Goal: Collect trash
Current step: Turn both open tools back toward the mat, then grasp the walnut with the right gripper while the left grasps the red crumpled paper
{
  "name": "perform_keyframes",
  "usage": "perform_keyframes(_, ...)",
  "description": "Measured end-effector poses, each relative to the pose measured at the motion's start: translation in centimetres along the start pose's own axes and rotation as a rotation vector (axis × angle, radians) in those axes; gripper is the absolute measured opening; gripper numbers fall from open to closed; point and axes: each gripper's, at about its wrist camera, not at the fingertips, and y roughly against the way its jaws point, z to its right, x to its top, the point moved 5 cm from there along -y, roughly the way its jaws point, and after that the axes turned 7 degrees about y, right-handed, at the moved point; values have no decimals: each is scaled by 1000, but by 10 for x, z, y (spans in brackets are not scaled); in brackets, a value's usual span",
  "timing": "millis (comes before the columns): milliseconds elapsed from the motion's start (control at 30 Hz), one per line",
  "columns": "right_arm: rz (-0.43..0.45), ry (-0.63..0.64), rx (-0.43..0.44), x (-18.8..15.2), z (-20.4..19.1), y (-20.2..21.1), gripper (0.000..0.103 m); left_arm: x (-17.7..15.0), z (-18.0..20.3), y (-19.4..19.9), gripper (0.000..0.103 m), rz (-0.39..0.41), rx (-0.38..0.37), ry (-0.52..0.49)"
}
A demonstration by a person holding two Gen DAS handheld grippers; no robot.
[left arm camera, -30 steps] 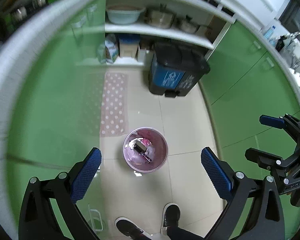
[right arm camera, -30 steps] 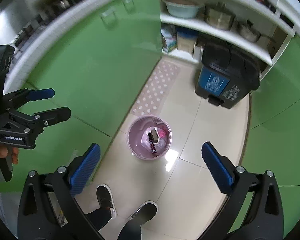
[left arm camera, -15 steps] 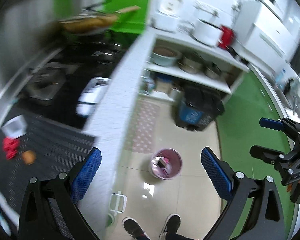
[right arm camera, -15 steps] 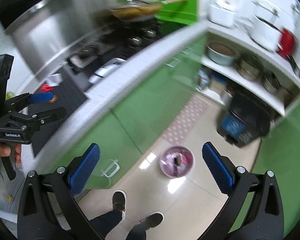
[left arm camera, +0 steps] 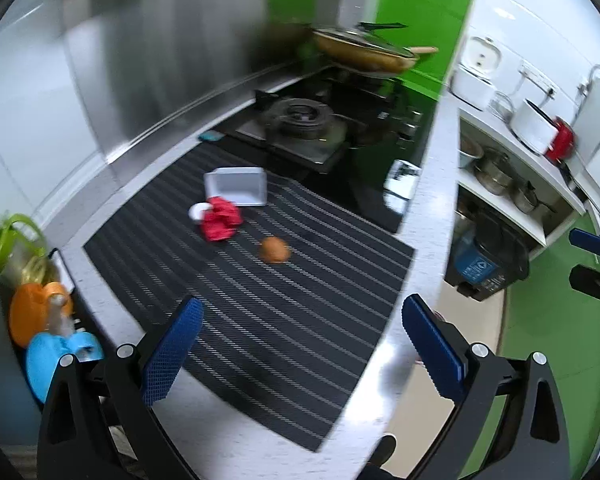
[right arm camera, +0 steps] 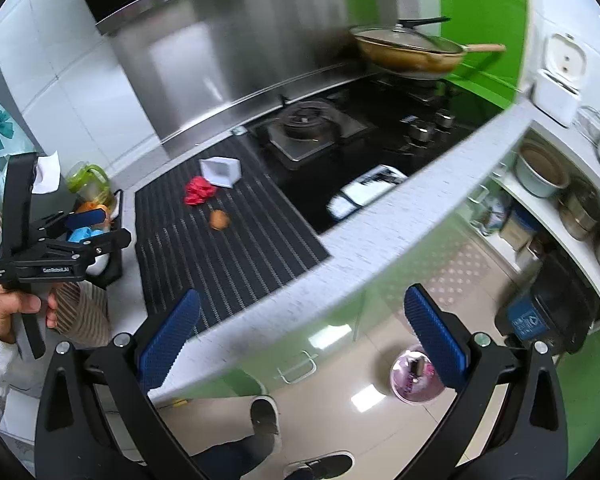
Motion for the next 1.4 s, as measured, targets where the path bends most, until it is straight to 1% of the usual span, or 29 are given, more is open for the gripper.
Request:
perform_keyframes(133, -9, 12, 6, 15, -18, -20, 100, 8, -30, -8, 96, -6, 10, 17)
perform_keyframes(333, -62, 73, 23, 31, -46, -59, 100, 17, -50, -25, 96, -18, 11, 42)
perform_keyframes(467, -93, 140, 42, 45, -63, -92, 100, 22, -64, -39, 96, -24, 22, 84)
perform_keyframes(567, -125, 203, 70, 51, -75, -123, 100, 26, -73, -50, 96, -24, 49, 107)
perform_keyframes(900, -225, 343, 165, 68, -93, -225, 100, 37, -102, -93, 96, -36, 111, 233)
perform_keyframes(1067, -237, 392, 202, 76, -104, -258, 100, 45, -115, -108, 96, -32, 128, 277)
perform_keyframes(1267, -261, 420, 242, 74, -115, -286, 99, 46, -125, -123, 96, -40, 130, 305)
perform_keyframes(1300, -261, 424, 246, 74, -116, -287, 98, 47, -126, -125, 96, -40, 130, 306)
perform_keyframes(1333, -261, 430, 249, 73, -117, -290, 94, 47, -126, -126, 96, -40, 131, 308)
perform_keyframes(1367, -265, 436, 250, 72, -118, -291, 82, 47, -127, -127, 96, -41, 130, 310)
perform_keyframes(1400, -274, 440, 246, 71, -117, -293, 76, 48, -128, -128, 96, -42, 128, 314)
